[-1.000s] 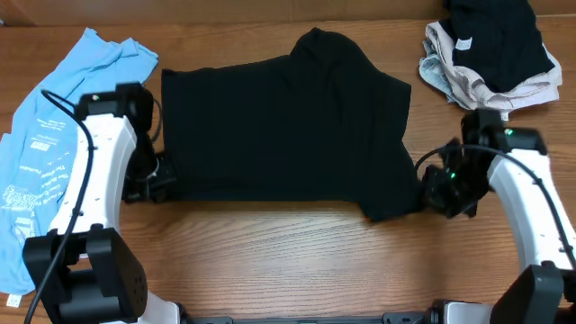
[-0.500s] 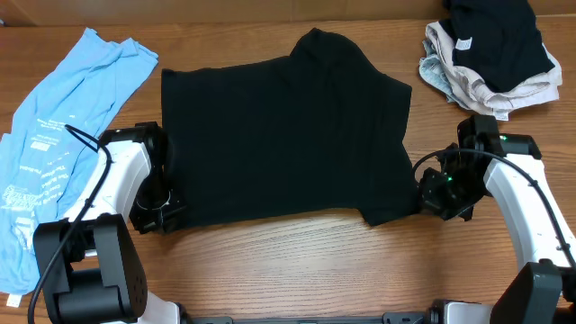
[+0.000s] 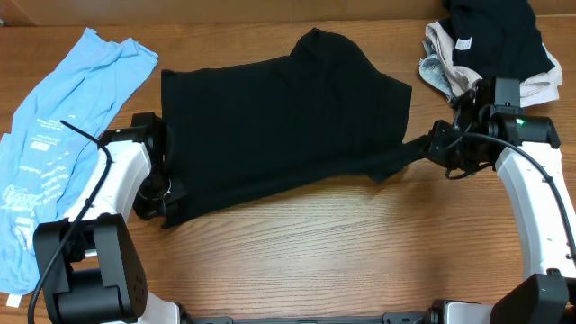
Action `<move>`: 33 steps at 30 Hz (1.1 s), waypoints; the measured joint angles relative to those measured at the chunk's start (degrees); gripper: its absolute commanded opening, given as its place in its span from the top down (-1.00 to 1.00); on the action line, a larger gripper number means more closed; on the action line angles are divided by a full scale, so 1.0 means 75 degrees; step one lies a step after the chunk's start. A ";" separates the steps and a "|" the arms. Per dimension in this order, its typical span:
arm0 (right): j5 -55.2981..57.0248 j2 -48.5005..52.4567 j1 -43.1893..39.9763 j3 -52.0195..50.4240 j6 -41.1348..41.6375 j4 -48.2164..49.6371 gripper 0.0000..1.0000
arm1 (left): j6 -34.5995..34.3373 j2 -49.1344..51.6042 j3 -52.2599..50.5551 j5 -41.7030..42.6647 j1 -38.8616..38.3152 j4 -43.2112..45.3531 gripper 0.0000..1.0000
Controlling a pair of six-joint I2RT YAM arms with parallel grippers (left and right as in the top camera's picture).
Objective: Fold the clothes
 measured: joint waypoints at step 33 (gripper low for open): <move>0.0312 0.1180 0.0702 0.0000 0.0280 0.2597 0.92 | 0.0291 0.0000 0.0833 -0.0143 0.0000 0.2812 0.90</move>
